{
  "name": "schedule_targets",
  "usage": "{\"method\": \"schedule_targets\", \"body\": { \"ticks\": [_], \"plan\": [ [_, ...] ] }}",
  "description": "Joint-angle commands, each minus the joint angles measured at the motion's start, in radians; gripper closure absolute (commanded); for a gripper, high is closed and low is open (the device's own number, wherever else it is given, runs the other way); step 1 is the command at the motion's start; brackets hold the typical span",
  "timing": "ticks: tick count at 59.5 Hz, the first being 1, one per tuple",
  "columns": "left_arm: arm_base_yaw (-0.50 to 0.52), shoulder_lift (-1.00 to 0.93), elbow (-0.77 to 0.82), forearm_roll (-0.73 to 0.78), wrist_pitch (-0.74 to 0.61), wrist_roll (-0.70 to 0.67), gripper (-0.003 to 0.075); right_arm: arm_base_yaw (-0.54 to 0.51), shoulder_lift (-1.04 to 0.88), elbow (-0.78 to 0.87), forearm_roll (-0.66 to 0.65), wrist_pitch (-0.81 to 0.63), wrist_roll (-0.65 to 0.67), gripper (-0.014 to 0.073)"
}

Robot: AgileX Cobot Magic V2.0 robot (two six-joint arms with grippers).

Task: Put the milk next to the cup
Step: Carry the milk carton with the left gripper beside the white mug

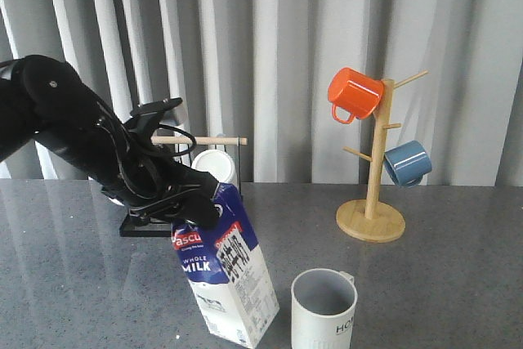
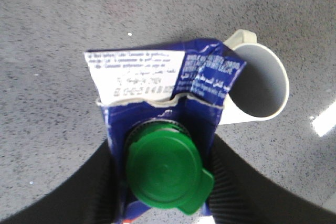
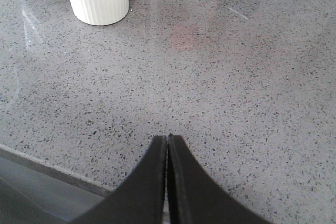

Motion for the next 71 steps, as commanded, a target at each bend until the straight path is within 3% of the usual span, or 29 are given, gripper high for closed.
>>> {"method": "schedule_targets", "body": {
  "ticks": [1,28,45,55,71],
  "plan": [
    [-0.022,-0.034,-0.026,-0.018,-0.039,-0.009,0.0728,0.0,0.008,-0.026,-0.005,-0.055,-0.003,0.06],
    [-0.044,-0.032,-0.026,0.014,-0.029,-0.042,0.072,0.0,0.008,-0.026,-0.005,-0.055,-0.003,0.06],
    [-0.052,-0.032,-0.026,0.037,-0.028,-0.042,0.0664,0.0,0.008,-0.026,-0.006,-0.055,-0.003,0.06],
    [-0.052,-0.032,-0.026,0.034,-0.027,-0.042,0.0584,0.0,0.008,-0.026,-0.006,-0.055,-0.003,0.06],
    [-0.052,-0.032,-0.026,0.033,-0.03,-0.042,0.0363,0.0,0.008,-0.026,-0.006,-0.055,-0.003,0.06]
  ]
}}
